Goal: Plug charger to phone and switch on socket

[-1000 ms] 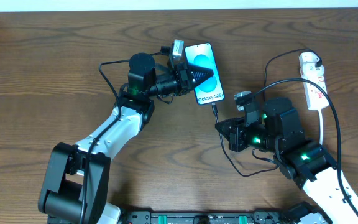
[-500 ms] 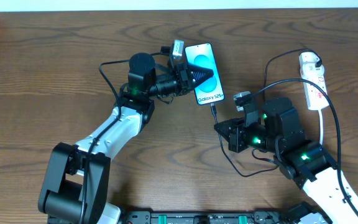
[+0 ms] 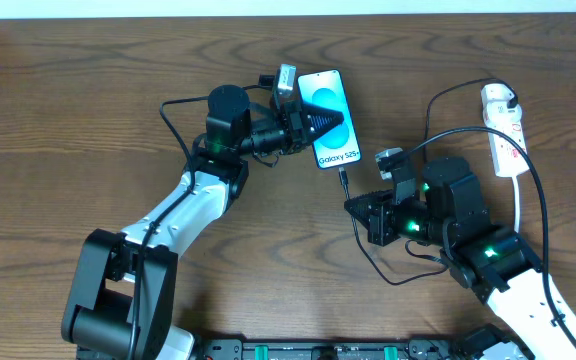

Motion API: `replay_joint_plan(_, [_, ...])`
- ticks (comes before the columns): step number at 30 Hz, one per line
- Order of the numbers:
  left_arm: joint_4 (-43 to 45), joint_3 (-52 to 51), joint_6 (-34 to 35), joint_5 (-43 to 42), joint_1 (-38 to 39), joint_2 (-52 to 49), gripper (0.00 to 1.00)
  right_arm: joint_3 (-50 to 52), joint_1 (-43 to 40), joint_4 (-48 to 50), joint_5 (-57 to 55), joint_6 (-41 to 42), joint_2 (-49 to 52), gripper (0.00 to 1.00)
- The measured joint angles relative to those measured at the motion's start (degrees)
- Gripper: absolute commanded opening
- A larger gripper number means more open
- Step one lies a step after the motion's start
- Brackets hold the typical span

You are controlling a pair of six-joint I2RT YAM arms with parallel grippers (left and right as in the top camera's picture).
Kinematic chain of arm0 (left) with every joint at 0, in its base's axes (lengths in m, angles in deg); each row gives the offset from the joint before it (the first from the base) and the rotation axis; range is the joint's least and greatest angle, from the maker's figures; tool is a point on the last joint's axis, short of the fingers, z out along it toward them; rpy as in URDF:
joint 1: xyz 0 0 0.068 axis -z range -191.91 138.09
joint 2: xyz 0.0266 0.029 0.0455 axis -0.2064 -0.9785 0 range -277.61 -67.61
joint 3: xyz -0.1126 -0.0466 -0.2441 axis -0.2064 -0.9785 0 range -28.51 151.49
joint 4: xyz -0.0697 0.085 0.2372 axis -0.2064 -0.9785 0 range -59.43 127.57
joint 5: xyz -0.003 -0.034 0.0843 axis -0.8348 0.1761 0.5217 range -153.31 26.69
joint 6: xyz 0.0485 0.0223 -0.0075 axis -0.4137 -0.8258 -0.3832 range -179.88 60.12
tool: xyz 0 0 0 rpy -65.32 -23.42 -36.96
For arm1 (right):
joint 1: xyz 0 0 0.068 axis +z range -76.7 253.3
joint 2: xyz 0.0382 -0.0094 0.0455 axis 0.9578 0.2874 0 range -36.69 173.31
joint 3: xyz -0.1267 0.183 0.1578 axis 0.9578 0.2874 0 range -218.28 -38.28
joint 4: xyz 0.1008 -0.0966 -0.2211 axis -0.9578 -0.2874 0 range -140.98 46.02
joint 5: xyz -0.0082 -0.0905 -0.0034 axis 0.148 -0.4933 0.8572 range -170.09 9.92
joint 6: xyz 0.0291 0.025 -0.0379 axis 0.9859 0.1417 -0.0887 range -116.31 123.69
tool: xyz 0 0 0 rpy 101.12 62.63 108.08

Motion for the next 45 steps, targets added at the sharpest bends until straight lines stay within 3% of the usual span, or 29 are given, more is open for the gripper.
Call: replay_joint_plan(45, [-0.85,-0.59,-0.5,0.02,0.0,0.0,0.07,0.02,0.0,-0.5,1.01,0.22,0.0,0.01])
